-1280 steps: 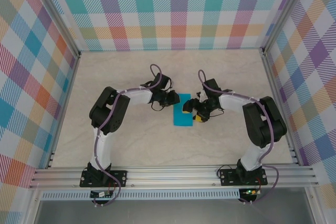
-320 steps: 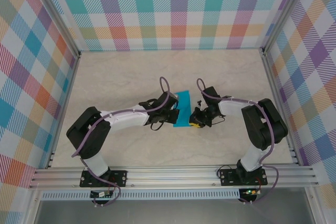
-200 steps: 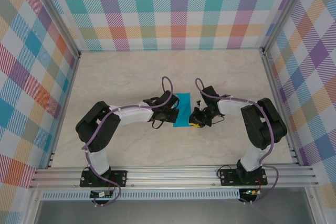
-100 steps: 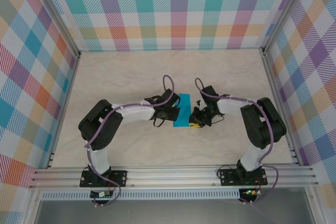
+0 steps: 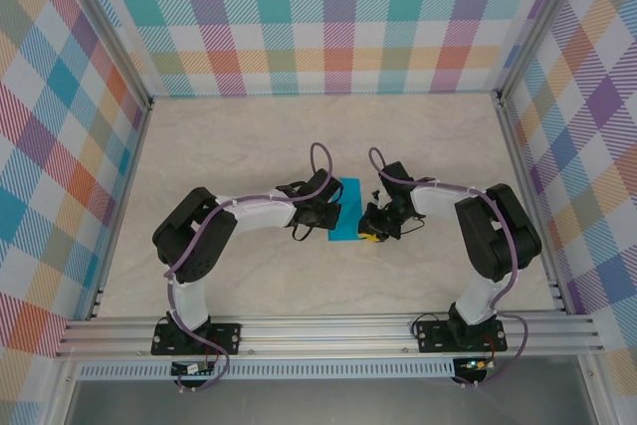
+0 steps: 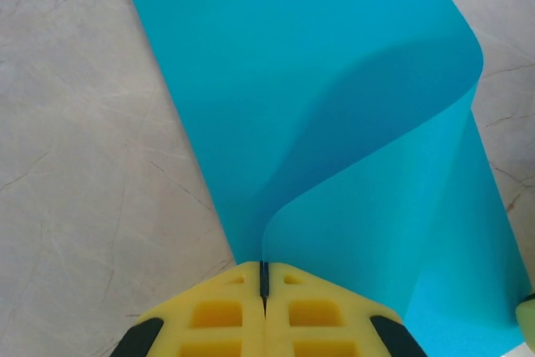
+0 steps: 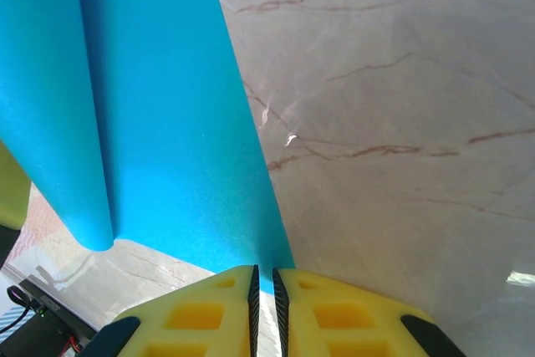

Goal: Fold a paper plane with a square sheet of paper (fold left side to right side)
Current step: Fold the triangle a second time at the center of the table.

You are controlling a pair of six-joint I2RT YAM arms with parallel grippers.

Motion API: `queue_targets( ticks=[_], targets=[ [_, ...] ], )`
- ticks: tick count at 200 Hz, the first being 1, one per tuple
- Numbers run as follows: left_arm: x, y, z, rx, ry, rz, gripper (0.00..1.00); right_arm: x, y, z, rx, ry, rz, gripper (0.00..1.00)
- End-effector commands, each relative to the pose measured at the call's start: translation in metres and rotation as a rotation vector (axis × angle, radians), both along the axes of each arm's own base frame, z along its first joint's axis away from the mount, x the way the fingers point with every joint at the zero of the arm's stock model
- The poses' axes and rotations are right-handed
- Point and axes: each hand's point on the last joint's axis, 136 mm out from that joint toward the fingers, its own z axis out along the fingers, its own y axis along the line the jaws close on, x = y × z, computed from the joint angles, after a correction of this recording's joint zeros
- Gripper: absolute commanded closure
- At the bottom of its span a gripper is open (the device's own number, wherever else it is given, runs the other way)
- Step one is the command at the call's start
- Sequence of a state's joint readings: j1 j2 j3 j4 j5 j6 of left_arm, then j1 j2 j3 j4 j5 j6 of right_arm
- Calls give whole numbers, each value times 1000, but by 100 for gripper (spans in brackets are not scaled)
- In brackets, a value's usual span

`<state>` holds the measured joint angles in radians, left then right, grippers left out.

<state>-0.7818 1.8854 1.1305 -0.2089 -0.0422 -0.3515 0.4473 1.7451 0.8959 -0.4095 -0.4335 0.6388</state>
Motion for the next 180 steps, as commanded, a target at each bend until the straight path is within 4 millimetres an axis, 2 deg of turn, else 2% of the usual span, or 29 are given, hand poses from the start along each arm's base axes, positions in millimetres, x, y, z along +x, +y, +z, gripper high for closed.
queue_targets(
  ticks=[1, 180],
  targets=[
    [10, 2, 4, 10, -15, 17, 100, -14, -11, -22, -87, 55, 20, 83],
    [14, 3, 4, 13, -30, 35, 100, -14, -11, -21, -96, 53, 23, 83]
  ],
)
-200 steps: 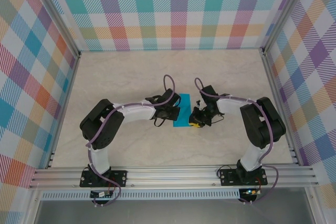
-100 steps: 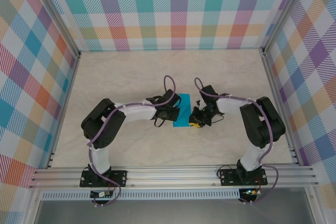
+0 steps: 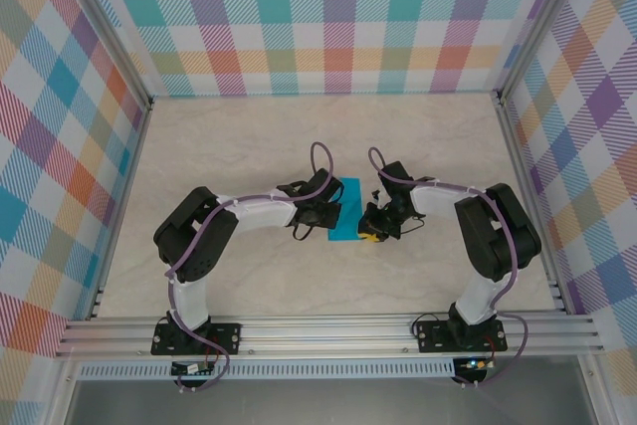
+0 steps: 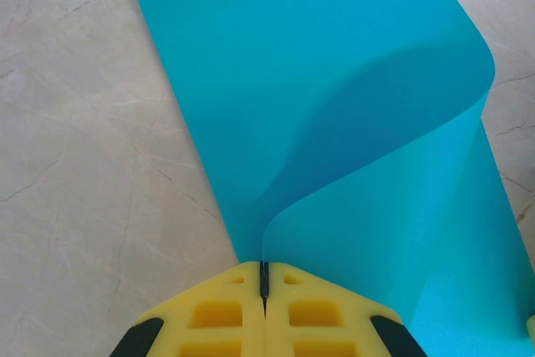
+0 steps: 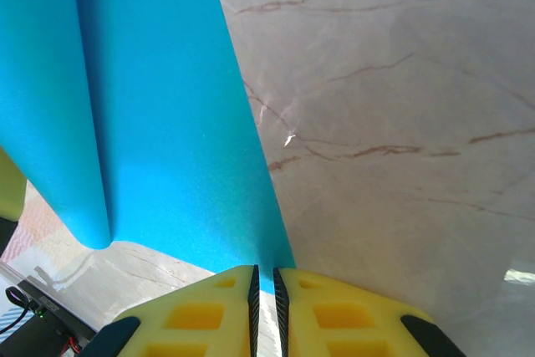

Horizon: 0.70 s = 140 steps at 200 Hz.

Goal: Fold a paper plane with a square sheet of paper (fold left side to right side)
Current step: Fold the triangle a second time at the center of the table.

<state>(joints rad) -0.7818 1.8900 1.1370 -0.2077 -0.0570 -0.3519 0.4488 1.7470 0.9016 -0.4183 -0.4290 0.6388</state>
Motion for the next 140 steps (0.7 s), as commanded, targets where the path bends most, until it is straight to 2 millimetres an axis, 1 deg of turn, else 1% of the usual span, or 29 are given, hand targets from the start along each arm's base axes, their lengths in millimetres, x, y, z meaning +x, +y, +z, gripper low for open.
queue_targets(
  ticks=[1, 85, 140],
  targets=[
    [11, 3, 3, 7, -19, 28, 100, -14, -11, -21, -90, 51, 23, 83],
    [12, 3, 2, 8, -22, 29, 100, -15, -12, -22, -99, 56, 22, 83],
    [11, 2, -5, 15, -9, 26, 100, -15, -11, -22, -96, 56, 24, 83]
  ],
)
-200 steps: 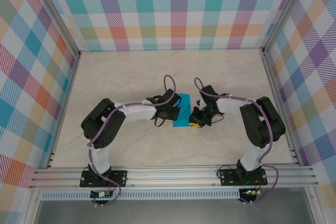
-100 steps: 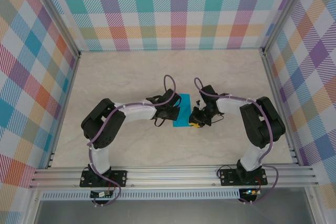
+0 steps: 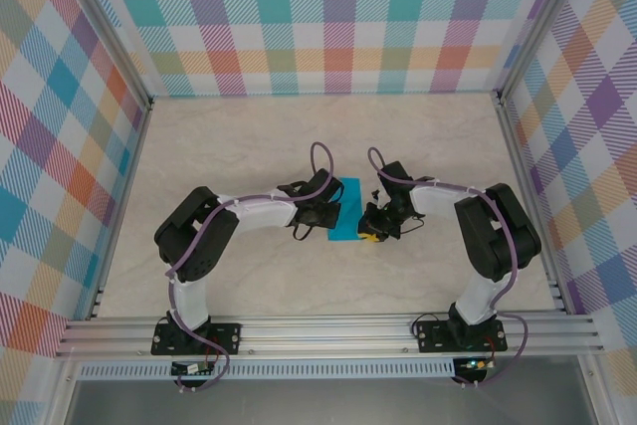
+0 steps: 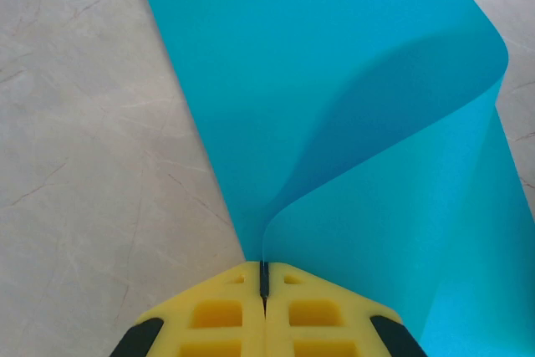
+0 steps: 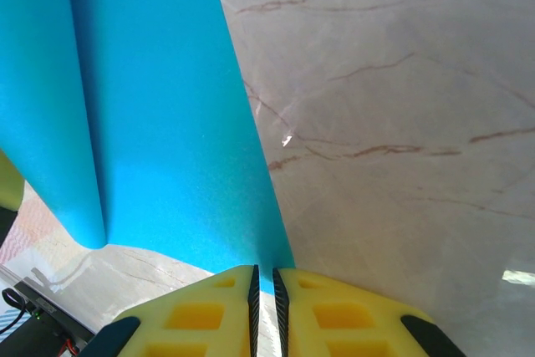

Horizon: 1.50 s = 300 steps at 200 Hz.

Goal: Fold a paper plane with a square sheet of paper (fold left side to right side)
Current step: Fold the triangle a second time at the center of the table.

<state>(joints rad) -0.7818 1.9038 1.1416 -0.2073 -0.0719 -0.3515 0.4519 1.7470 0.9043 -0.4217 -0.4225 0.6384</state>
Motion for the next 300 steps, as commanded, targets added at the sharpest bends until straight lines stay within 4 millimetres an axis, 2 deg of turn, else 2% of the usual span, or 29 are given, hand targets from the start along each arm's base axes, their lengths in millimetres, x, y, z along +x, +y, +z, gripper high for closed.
queue_targets(
  ticks=[1, 55, 76, 115, 129, 147, 188, 239, 300],
  targets=[
    [8, 1, -1, -1, -6, 19, 100, -15, -11, -22, -90, 58, 22, 83],
    [5, 2, -9, 8, 16, 14, 100, -9, -4, -14, -51, 29, 27, 83],
    [2, 4, -11, 11, 21, 11, 100, 1, 2, 4, -3, -26, 27, 83],
    [0, 6, -13, 13, 26, 13, 100, 32, 1, 58, 156, -163, -52, 82],
    [0, 5, -12, 9, 24, 10, 100, 44, 5, 68, 204, -189, -74, 83],
    [0, 6, -11, 11, 24, 10, 100, 56, 18, 73, 275, -192, -81, 89],
    [0, 5, -10, 13, 22, 7, 100, 77, 38, 74, 313, -218, -76, 93],
    [0, 5, -8, 15, 18, 8, 100, 83, 54, 51, 298, -172, -47, 94],
    [1, 7, -8, 32, 13, 8, 100, 78, 47, 22, 212, -140, -28, 95]
  ],
)
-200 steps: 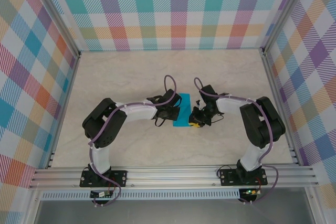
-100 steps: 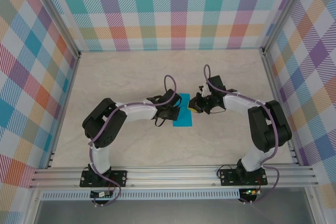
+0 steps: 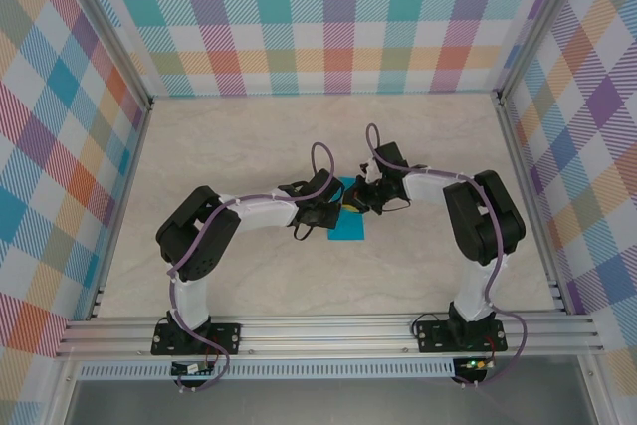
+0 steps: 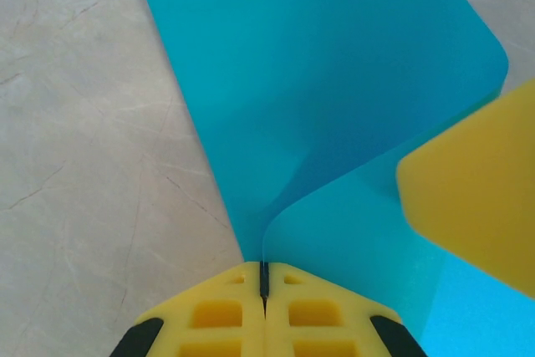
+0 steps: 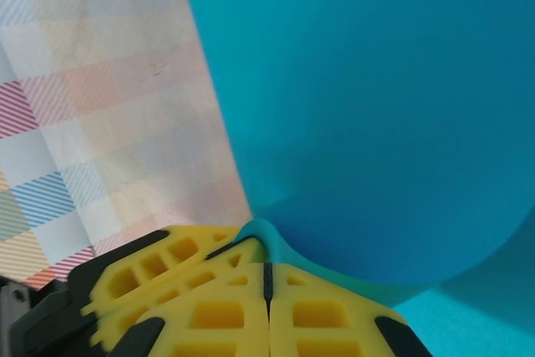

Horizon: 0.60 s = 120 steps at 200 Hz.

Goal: Fold a paper plane with a square sheet of paper (fold left side to right side)
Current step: Fold the triangle a second time at the center of the table.

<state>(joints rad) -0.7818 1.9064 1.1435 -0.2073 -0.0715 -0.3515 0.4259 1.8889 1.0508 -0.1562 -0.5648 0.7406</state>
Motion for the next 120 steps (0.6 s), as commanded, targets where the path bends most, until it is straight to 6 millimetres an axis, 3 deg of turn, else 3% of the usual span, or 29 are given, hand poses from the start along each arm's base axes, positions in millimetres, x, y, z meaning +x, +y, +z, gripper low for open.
queue_targets(
  ticks=[1, 120],
  targets=[
    [1, 7, -7, 32, 13, 8, 100, 2, -1, -4, -29, -18, 24, 95],
    [1, 10, -9, 51, 9, 8, 100, -3, -21, -31, -171, -20, 35, 95]
  ],
)
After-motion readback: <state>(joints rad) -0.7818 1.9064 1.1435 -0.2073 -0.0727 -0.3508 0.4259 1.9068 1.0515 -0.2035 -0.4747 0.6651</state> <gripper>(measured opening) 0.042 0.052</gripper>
